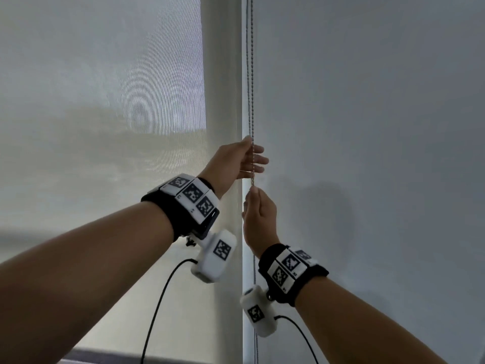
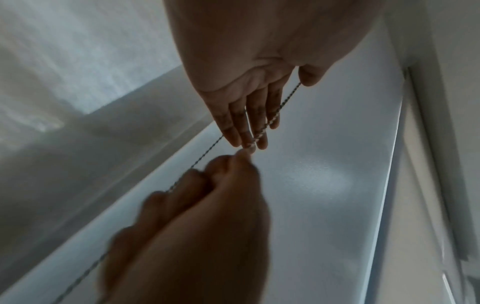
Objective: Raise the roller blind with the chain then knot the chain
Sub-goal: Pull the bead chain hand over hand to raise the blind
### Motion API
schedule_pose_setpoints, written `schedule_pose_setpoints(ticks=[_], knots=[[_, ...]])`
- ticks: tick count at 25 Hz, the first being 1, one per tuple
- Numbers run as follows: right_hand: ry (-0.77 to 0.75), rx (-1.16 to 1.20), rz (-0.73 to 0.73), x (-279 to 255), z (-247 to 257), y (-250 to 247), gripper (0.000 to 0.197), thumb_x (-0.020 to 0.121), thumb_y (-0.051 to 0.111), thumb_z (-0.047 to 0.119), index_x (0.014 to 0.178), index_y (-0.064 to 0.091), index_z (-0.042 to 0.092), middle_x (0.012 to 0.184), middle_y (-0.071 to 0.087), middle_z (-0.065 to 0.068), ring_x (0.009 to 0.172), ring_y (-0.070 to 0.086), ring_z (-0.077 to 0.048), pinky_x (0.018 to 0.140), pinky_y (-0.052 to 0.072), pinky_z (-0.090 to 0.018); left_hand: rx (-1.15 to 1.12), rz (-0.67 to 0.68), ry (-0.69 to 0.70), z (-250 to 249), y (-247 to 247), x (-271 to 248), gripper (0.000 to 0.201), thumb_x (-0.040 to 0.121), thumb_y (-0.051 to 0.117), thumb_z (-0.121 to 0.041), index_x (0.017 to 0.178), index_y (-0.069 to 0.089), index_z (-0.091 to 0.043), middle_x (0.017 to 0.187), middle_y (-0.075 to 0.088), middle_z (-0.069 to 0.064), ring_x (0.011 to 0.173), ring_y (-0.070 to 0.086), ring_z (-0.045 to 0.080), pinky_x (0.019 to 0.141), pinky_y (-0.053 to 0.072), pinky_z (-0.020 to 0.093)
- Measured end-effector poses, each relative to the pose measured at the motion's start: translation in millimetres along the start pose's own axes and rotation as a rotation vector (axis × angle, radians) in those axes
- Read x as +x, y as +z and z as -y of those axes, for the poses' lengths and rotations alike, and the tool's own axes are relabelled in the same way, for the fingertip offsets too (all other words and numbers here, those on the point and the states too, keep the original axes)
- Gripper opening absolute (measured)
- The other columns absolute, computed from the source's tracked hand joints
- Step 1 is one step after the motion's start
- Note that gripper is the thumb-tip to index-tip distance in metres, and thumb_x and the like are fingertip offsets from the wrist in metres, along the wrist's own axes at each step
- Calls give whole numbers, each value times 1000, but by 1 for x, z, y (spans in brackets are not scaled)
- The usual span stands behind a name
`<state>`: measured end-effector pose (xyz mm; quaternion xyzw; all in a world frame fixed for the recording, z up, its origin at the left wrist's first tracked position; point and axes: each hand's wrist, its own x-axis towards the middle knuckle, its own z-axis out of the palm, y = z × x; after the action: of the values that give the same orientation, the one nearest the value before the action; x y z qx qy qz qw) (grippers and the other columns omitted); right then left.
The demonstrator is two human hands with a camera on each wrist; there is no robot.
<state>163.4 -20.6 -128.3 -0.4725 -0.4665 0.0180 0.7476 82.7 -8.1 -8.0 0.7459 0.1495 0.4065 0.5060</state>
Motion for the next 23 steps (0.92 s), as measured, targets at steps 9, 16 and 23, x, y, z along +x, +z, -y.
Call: schedule_pose_setpoints(ticks=[9,16,23], knots=[[169,43,184,-45,-17,-34,36,77,54,1,63,42,32,58,40,18,58,31,-10,58,30,-38,-361,-201,7,-4,42,-10,37,97,35,-30,63,43,-19,46,28,-7,37,16,9,41,12,21],[26,65,169,-22,22,-53,30,89,34,4,86,63,11,73,61,-6,68,57,-18,66,51,-32,-307,-212,-15,17,45,-27,37,96,38,-30,61,45,-18,45,31,-7,37,20,9,41,14,22],[106,120,203,29,92,-32,35,101,32,19,104,61,0,74,60,-17,65,59,-28,58,52,-38,-282,-204,-175,89,52,-70,37,96,39,-24,60,45,-17,53,34,-1,36,26,9,42,17,20]])
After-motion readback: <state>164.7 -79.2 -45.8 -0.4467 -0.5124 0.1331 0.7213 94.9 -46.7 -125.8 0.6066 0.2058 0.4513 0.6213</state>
